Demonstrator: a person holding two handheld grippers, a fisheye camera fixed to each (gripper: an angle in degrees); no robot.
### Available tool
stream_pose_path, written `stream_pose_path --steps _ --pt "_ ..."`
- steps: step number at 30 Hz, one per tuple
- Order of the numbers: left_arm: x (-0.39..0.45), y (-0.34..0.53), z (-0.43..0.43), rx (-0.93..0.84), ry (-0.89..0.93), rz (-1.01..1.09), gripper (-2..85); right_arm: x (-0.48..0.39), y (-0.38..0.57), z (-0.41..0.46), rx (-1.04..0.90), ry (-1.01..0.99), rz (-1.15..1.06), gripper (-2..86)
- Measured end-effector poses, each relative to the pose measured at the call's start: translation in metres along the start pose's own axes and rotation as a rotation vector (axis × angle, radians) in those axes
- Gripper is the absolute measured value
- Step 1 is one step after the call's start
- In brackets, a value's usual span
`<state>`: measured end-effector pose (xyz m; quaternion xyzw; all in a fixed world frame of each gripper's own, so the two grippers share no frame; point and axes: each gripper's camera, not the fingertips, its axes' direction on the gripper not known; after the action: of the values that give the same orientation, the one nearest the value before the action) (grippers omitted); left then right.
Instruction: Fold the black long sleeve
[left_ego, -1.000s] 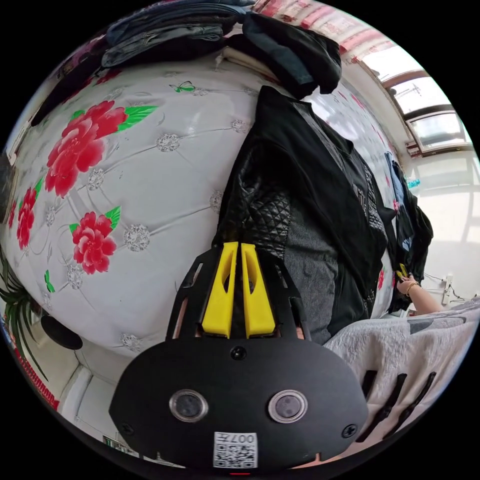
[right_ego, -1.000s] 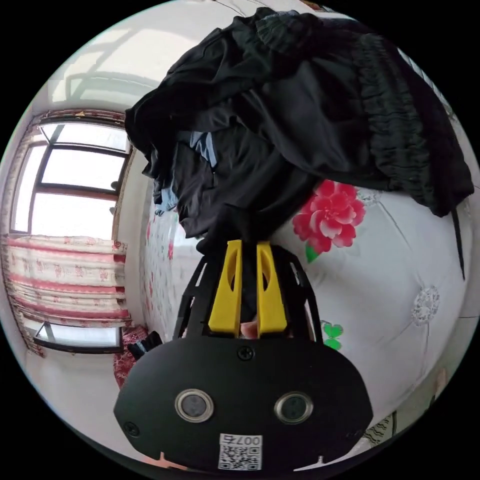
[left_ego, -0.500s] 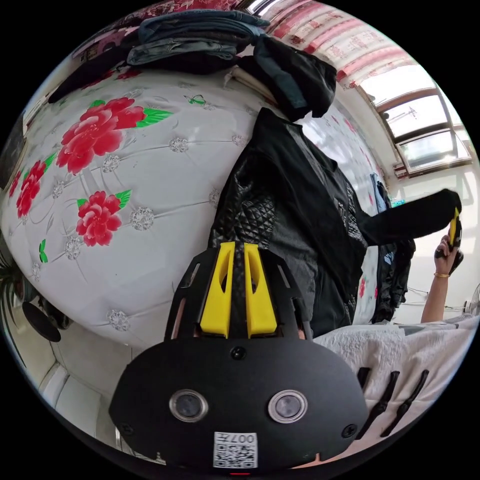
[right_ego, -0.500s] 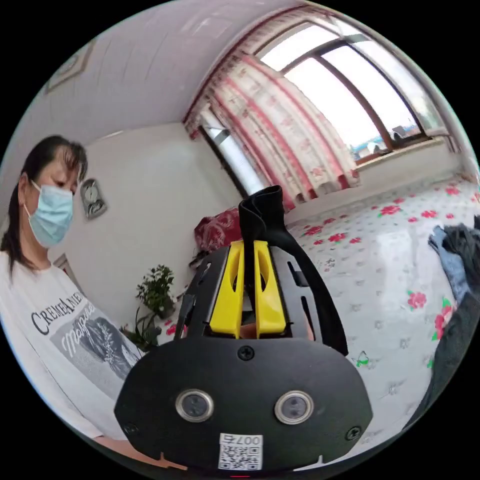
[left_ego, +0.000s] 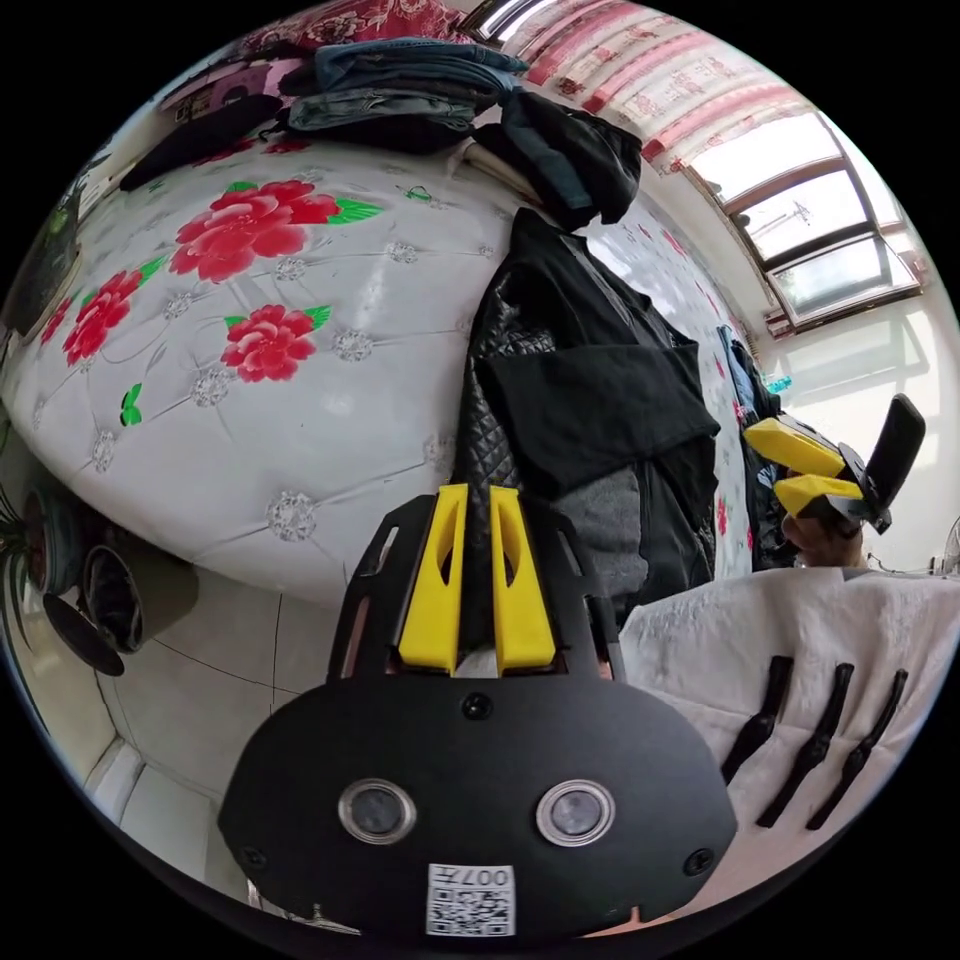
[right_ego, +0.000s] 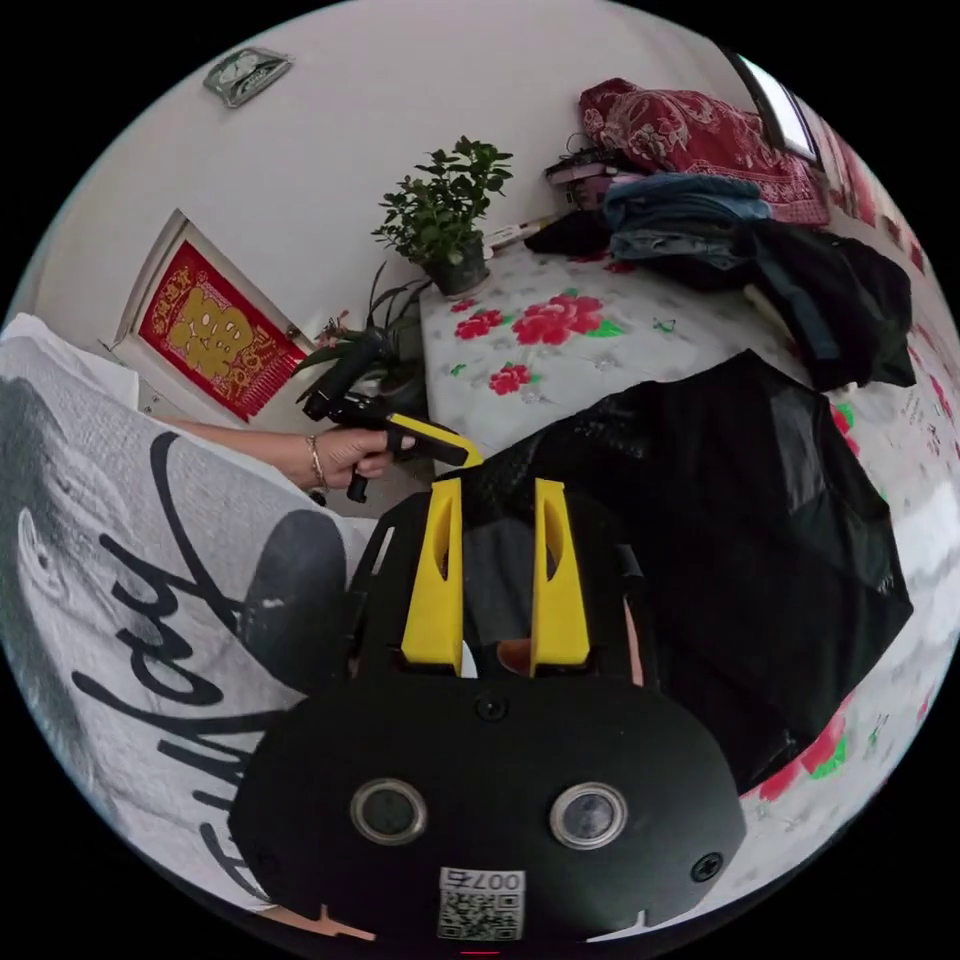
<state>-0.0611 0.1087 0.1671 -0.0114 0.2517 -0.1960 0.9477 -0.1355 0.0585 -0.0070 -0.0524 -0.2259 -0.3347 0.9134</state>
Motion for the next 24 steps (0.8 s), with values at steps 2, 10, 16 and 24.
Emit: stream_pose_path --steps 2,10,16,24 --pt "-0.009 0.006 -0.001 -0.010 -0.001 0.006 5.6 0.020 0.019 -0.001 0.024 0.040 0.137 7.6" --pt "-0.060 0.044 -0.016 -0.117 -0.055 -0.021 9.3 0.059 0.194 -0.024 0.135 0.161 0.815 8.4" --pt "-0.067 0.020 0.004 -0.236 0.028 0.033 11.1 0.055 0.260 0.001 0.053 0.193 1.040 8.6" --pt "-0.058 -0.022 0.021 -0.475 -0.031 0.193 2.8 0.070 0.221 0.037 -0.131 0.354 0.946 3.8"
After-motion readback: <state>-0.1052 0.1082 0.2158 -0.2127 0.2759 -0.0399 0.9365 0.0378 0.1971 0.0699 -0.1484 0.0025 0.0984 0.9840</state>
